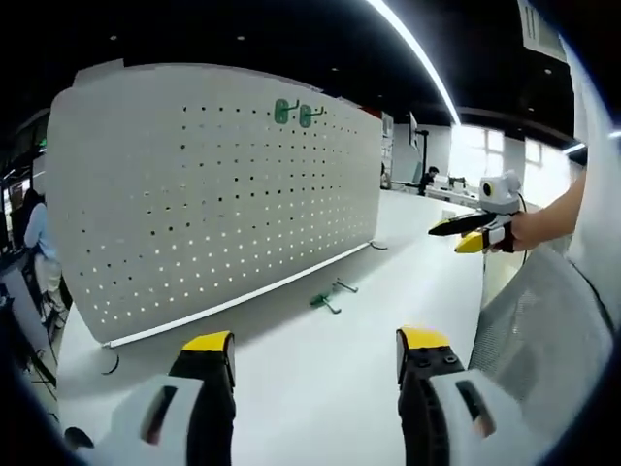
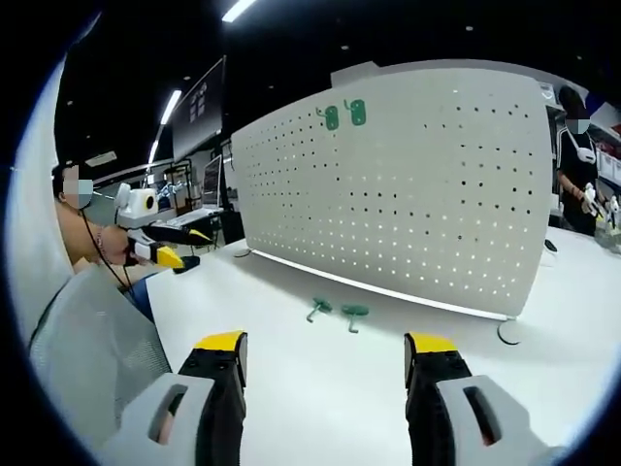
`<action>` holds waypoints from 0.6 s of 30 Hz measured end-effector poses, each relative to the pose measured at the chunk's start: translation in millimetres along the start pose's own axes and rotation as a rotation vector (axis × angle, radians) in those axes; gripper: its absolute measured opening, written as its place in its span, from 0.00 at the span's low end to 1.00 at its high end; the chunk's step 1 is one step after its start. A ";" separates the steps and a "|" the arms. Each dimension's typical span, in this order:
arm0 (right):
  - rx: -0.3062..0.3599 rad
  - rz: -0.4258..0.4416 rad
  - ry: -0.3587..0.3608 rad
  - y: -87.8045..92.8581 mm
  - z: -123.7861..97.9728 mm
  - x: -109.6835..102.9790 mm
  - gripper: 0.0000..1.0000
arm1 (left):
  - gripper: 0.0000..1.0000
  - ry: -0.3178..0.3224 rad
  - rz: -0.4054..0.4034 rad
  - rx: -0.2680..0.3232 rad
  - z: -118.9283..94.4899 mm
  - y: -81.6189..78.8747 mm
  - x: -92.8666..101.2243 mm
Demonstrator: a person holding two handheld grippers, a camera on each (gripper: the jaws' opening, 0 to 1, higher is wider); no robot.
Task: Insert the hook assembly into the mounting plate slot until the hook locks in place.
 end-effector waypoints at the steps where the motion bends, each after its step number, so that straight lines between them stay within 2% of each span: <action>1: 0.000 0.000 0.000 0.3 -0.2 0.0 0.63 | 0.69 0.016 0.015 -0.018 3.6 0.5 0.4; 12: 0.006 0.003 0.000 -1.7 -3.3 -0.9 0.63 | 0.69 0.140 0.128 -0.164 33.5 6.5 -7.4; 18: 0.006 0.002 0.007 -1.6 -7.0 1.2 0.62 | 0.68 0.165 0.147 -0.191 43.3 4.5 -13.7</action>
Point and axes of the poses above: the point that each gripper's makers call its tool centre point, and the gripper's own axes: z roughly forward along the fingers, x roughly to its right, y roughly out of its underside, the point moved 3 cm from there along -z, roughly backward along the fingers, and after that the axes turned 9 degrees about y, right-handed, at the moved point
